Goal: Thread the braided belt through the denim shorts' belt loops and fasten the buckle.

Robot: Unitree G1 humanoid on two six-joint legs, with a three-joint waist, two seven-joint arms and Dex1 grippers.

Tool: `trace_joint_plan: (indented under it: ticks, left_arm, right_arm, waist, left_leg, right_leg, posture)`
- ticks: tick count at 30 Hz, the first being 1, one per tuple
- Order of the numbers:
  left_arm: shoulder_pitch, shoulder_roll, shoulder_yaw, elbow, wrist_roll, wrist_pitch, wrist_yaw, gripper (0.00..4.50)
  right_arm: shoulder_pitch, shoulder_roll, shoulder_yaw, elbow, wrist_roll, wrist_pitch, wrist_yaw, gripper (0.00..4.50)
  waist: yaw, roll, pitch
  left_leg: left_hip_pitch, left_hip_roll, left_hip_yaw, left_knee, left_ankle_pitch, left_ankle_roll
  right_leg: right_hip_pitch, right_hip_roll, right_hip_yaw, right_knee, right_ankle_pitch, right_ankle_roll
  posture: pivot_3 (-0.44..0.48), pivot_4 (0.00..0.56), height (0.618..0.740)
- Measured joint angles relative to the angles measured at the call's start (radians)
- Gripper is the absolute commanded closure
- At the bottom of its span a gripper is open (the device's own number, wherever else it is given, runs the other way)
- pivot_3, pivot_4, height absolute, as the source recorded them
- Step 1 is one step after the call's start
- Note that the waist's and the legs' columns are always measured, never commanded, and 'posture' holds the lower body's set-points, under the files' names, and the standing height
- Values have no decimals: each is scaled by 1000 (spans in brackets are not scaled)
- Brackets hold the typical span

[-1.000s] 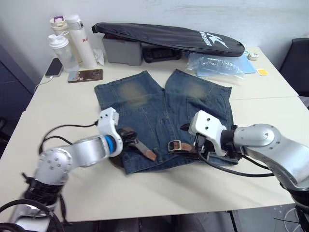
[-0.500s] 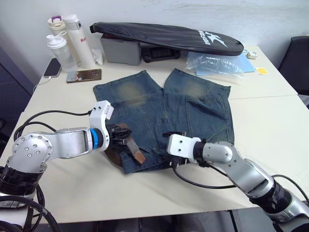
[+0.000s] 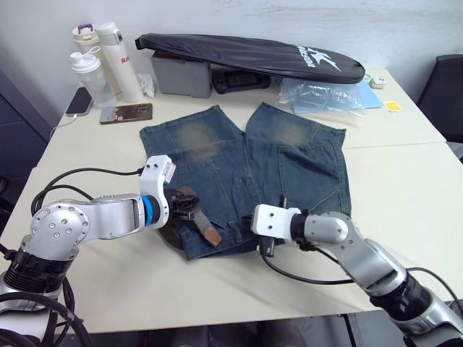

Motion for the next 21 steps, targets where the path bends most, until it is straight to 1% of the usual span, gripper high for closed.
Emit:
trace_joint_plan:
  ticks: [6, 10, 11, 15, 19, 21]
  left_arm:
    - [2, -3, 0, -1, 19, 9, 1, 4500]
    - [1, -11, 0, -1, 20, 9, 16, 4500]
    - [-1, -14, 0, -1, 20, 9, 26, 4500]
    - [-6, -32, -1, -8, 9, 7, 60, 4500]
    - [23, -31, 3, -43, -15, -10, 105, 4500]
    - [39, -31, 3, -48, -22, -16, 116, 4500]
  right_arm:
    - [13, 30, -9, 13, 46, 62, 67, 4489]
    - [4, 54, -30, 43, 91, 93, 110, 4489]
    - [-4, 75, -38, 70, 103, 95, 119, 4489]
    - [-2, 152, -63, 161, 120, 36, 110, 4489]
    - [82, 223, -132, 213, 160, -55, 78, 4489]
    - [123, 251, -165, 214, 199, -64, 71, 4489]
  waist:
    - [0, 0, 0]
    - [0, 0, 0]
    - [0, -1, -1]
    - [-3, -1, -1]
    - [-4, -1, -2]
    - [-3, -1, -2]
  left_leg:
    - [0, 0, 0, 1, 0, 0]
    - [0, 0, 0, 1, 0, 0]
    - [1, 0, -1, 1, 0, 0]
    - [1, 1, 0, 1, 0, 0]
    - [1, 1, 0, 0, 0, 0]
    - [1, 1, 0, 1, 0, -1]
  right_leg:
    - [0, -1, 0, 1, 0, 0]
    - [1, 0, 0, 1, 0, 0]
    - [1, 0, 0, 1, 0, 0]
    - [1, 0, 0, 1, 0, 0]
    - [1, 0, 1, 2, 0, 0]
    - [1, 1, 1, 2, 0, 0]
  posture:
    - [0, 150, 740]
    - [0, 150, 740]
    - [0, 150, 740]
    - [0, 150, 740]
    - [0, 150, 740]
    - [0, 150, 740]
